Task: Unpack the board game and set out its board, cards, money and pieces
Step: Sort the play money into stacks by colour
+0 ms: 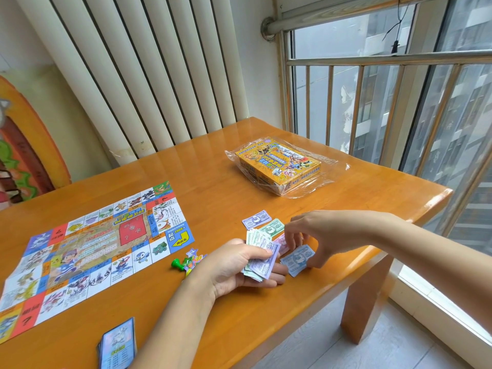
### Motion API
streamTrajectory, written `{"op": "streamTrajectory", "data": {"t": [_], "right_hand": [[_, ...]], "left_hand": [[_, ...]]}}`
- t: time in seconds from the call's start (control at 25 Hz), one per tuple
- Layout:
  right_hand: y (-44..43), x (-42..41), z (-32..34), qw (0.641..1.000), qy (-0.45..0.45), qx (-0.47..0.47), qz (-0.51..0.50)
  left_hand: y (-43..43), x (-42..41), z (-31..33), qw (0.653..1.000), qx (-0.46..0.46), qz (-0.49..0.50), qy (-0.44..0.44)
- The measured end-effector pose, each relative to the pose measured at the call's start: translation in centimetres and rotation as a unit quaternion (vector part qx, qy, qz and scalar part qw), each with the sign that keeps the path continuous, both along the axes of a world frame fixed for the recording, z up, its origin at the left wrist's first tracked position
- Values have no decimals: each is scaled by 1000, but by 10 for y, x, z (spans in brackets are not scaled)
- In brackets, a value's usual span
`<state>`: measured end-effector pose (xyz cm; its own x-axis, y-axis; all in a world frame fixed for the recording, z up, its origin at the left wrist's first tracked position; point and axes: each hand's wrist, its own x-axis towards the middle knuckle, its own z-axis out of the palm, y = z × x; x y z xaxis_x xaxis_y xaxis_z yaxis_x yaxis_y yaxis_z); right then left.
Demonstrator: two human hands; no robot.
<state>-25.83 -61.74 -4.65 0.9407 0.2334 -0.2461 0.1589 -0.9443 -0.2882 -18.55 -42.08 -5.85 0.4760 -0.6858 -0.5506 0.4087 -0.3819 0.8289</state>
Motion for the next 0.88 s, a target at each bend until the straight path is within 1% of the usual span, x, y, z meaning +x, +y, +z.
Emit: {"op": "streamTrajectory", "data": {"t": [0.24, 0.52, 0.68, 0.88], "right_hand": [[-1, 1, 1, 1000, 28, 0, 5], [1, 4, 2, 999, 37, -21, 13], [1, 4, 2, 999, 40, -13, 18], [2, 1, -3, 1000, 27, 14, 10]], "left_hand": [[3, 5, 0, 1000, 9, 21, -7], [1, 4, -1, 1000, 4, 21, -1], [5, 2, 0, 1000, 7, 20, 0], [12, -1, 0, 998, -10, 45, 47]]}}
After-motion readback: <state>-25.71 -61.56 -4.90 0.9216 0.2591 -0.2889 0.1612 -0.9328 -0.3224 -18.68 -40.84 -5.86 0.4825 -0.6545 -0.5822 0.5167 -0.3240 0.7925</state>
